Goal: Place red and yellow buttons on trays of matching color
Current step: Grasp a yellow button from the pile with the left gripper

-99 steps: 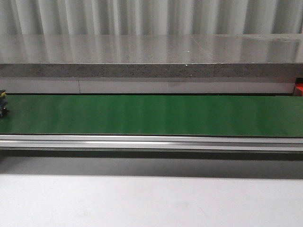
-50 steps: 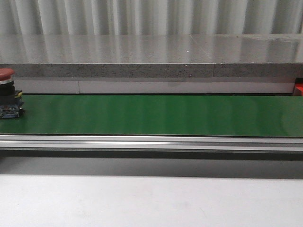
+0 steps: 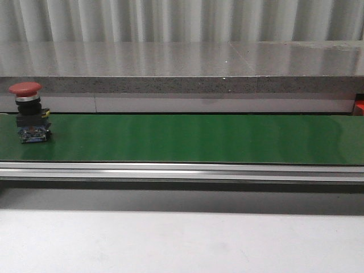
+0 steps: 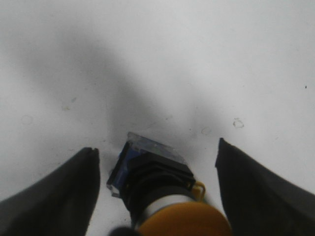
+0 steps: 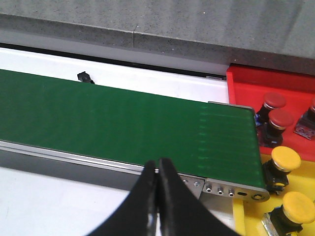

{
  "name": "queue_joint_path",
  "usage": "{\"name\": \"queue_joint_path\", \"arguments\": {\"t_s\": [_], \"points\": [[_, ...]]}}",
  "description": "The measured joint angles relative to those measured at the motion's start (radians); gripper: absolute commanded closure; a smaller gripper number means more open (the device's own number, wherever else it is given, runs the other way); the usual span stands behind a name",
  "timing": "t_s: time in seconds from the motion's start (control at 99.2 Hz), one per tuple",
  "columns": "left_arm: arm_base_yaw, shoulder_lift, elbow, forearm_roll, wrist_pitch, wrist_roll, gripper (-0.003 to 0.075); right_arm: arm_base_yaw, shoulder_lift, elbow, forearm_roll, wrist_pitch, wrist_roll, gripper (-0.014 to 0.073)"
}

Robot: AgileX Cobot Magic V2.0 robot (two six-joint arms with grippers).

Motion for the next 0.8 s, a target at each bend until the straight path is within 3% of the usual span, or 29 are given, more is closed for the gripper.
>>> {"name": "queue_joint_path", "arguments": {"t_s": [0.181,0.373,0.796], "points": [[0.0,0.0,0.0,-0.007,0.0,0.0,0.0553,0.0,0.0,0.0,0.0,0.0,0.0,0.0662],[0.0,0.0,-0.038,-0.013,0.031,0.028,0.0571,0.0,0.0,0.0,0.0,0.0,0.0,0.0662],[-0.002,-0.054,-0.259,0.079,0.302,0.451,0.0571,0.0,0.0,0.0,0.0,0.0,0.0,0.0662]]}}
